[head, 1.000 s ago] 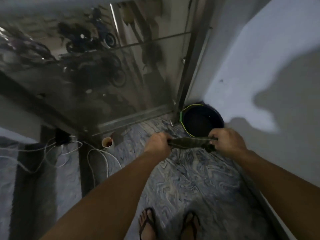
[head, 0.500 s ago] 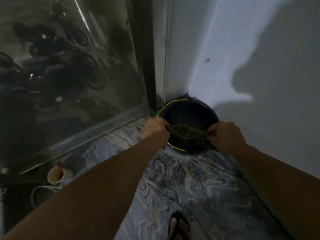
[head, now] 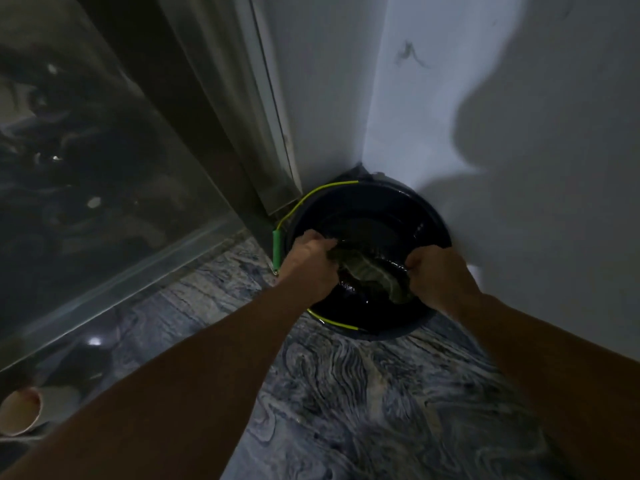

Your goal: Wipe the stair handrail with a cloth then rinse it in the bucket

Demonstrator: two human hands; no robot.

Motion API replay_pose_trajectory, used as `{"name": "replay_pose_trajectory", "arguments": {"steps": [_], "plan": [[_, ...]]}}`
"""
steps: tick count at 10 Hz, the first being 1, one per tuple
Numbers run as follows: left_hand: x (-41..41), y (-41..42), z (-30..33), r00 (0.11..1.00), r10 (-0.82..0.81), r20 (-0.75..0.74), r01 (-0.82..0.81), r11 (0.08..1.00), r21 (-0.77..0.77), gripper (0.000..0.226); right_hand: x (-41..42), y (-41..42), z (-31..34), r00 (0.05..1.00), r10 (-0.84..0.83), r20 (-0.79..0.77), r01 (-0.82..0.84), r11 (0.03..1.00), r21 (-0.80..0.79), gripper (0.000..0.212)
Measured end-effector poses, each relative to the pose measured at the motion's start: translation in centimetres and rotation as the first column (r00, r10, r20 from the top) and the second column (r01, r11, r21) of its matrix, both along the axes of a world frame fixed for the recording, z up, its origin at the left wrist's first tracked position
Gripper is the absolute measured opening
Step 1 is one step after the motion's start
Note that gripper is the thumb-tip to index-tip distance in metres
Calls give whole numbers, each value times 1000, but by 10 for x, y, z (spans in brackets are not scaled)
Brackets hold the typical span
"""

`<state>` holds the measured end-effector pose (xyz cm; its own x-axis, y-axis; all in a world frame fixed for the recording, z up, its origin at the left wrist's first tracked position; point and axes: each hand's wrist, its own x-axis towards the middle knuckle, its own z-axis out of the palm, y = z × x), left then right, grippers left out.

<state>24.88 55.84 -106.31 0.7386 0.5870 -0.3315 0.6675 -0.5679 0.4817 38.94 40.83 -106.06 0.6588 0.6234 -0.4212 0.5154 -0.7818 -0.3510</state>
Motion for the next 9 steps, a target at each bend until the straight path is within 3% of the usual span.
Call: {"name": "replay_pose_trajectory", "arguments": {"steps": [1, 2, 3, 4, 5, 6, 7, 8, 9], "plan": [[10, -1, -24, 982, -142, -120, 143, 990, -1, 56, 1, -1, -23, 998, -11, -58, 8, 999, -49, 27], [22, 2, -52, 886, -326, -331, 327, 944, -53, 74, 0, 4, -49, 983, 90, -162, -103, 992, -68, 45], [29, 7, -80, 757, -433, -489, 449, 889, -92, 84, -4, 15, -73, 936, 212, -280, -282, 928, -242, 75], [33, 9, -99, 678, -479, -557, 510, 853, -113, 85, -10, 20, -87, 910, 364, -200, -413, 846, -338, 74], [37, 9, -108, 680, -494, -541, 529, 842, -104, 77, -11, 21, -90, 925, 377, -44, -371, 876, -309, 34], [40, 9, -104, 762, -445, -470, 479, 876, -53, 55, -12, 22, -87, 953, 285, 104, -252, 935, -251, 24], [40, 11, -92, 804, -396, -444, 441, 897, -2, 48, -11, 14, -79, 942, 276, 193, -235, 950, -207, 30], [36, 15, -73, 796, -403, -451, 471, 881, 44, 42, -8, 4, -67, 952, 295, 80, -275, 940, -202, 34], [29, 16, -53, 842, -397, -366, 454, 887, 83, 31, -6, -8, -52, 973, 230, 37, -227, 971, -71, 37]]}}
